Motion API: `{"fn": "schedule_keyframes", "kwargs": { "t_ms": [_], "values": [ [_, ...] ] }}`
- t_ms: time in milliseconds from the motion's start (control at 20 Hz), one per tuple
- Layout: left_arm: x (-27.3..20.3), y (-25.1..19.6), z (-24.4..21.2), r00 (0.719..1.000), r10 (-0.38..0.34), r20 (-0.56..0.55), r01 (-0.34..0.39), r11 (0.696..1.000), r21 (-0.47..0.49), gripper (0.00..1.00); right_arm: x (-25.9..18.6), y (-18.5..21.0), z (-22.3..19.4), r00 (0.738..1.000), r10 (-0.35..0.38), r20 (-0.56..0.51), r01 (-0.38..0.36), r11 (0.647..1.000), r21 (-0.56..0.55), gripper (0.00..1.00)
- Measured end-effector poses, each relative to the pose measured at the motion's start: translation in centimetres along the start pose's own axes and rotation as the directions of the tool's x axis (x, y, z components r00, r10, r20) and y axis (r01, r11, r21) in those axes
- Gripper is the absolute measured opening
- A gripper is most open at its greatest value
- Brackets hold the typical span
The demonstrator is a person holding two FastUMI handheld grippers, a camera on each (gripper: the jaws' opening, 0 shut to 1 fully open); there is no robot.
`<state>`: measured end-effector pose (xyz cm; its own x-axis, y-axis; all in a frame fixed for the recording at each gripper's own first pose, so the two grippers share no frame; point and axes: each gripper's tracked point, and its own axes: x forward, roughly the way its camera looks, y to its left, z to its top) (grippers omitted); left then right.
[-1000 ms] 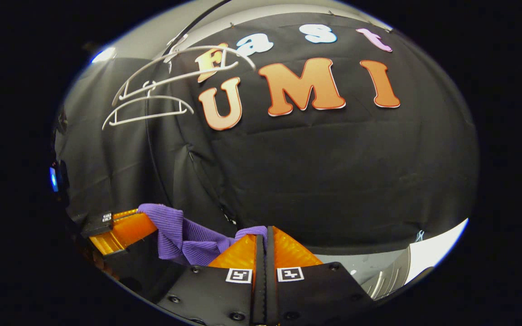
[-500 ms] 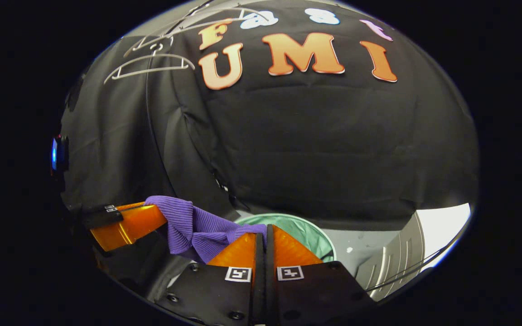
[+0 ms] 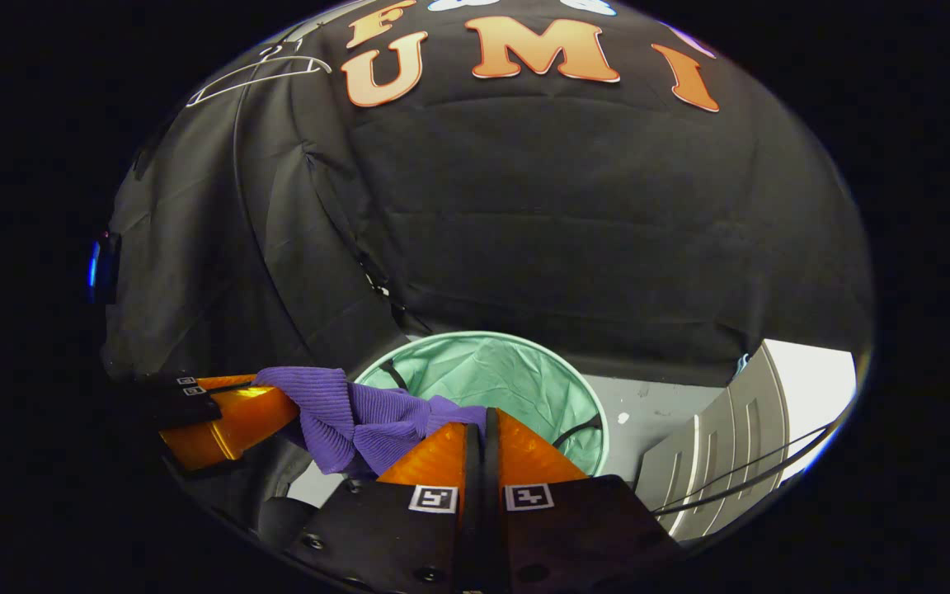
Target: Grasp the clothes on the hanger with both hands and then place them into the laundry hamper below.
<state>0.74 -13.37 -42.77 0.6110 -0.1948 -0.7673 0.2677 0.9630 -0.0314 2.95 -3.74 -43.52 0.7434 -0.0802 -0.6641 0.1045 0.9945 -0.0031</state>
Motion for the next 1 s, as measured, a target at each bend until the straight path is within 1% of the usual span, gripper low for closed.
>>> {"fn": "schedule_keyframes", "kwargs": {
  "t_ms": [50,100,150,200,250,300,350,500,550,600,650,700,800,1000],
  "values": [
    [0.6,-0.1,-0.6,1.0,0.003,-0.024,-0.003,1.0,0.0,0.04,0.3,-0.4,-0.6,1.0,-0.011,-0.013,0.011,1.0,0.0,0.08],
    [0.9,-0.1,-1.1,0.999,0.001,-0.045,-0.001,1.0,-0.004,0.07,0.7,-0.7,-0.9,0.999,-0.023,-0.024,0.023,1.0,0.002,0.08],
    [0.7,0.0,-1.6,0.998,-0.002,-0.056,0.001,1.0,-0.011,0.05,1.0,-1.0,-1.1,0.999,-0.027,-0.033,0.027,1.0,0.005,0.08],
    [0.6,0.1,-1.6,0.998,0.001,-0.059,-0.002,1.0,-0.017,0.1,1.1,-0.9,-1.3,0.999,-0.019,-0.043,0.019,1.0,0.013,0.08],
    [0.7,0.2,-1.4,0.999,0.006,-0.049,-0.007,1.0,-0.02,0.05,0.9,-0.7,-1.3,0.999,-0.014,-0.049,0.015,1.0,0.017,0.11],
    [0.6,0.6,-0.8,0.999,0.015,-0.036,-0.016,1.0,-0.018,0.21,1.0,-0.9,-0.9,0.999,-0.016,-0.035,0.017,1.0,0.023,0.17],
    [0.3,0.9,-0.3,0.999,0.027,-0.023,-0.028,0.999,-0.017,0.23,1.1,-0.9,-0.3,1.0,-0.016,-0.006,0.016,0.999,0.031,0.19],
    [-0.7,1.5,0.9,0.999,0.044,0.008,-0.043,0.998,-0.04,0.78,-0.3,-0.4,1.3,1.0,0.0,0.028,-0.002,0.998,0.062,0.63],
    [-1.1,1.5,1.4,0.999,0.049,0.015,-0.048,0.998,-0.047,0.78,-0.7,-0.4,1.6,0.999,0.003,0.034,-0.006,0.997,0.071,0.75],
    [-1.7,2.1,1.7,0.998,0.062,0.026,-0.061,0.997,-0.05,0.78,-1.1,-0.5,1.9,0.999,-0.003,0.045,0.0,0.997,0.08,0.83],
    [-2.4,2.3,2.2,0.997,0.07,0.041,-0.068,0.996,-0.054,0.83,-1.6,-0.8,2.2,0.998,-0.007,0.058,0.002,0.996,0.086,0.92],
    [-3.2,2.3,2.7,0.995,0.075,0.061,-0.071,0.996,-0.056,0.86,-2.5,-1.1,2.7,0.998,-0.015,0.069,0.008,0.996,0.093,1.0],
    [-4.8,2.3,4.1,0.993,0.069,0.098,-0.064,0.996,-0.059,0.96,-4.0,-1.2,4.2,0.995,-0.015,0.098,0.005,0.994,0.105,0.99],
    [-8.1,2.2,7.7,0.978,0.061,0.198,-0.053,0.998,-0.045,0.95,-7.8,-2.2,8.1,0.982,-0.023,0.185,-0.001,0.992,0.13,0.98]
  ]
}}
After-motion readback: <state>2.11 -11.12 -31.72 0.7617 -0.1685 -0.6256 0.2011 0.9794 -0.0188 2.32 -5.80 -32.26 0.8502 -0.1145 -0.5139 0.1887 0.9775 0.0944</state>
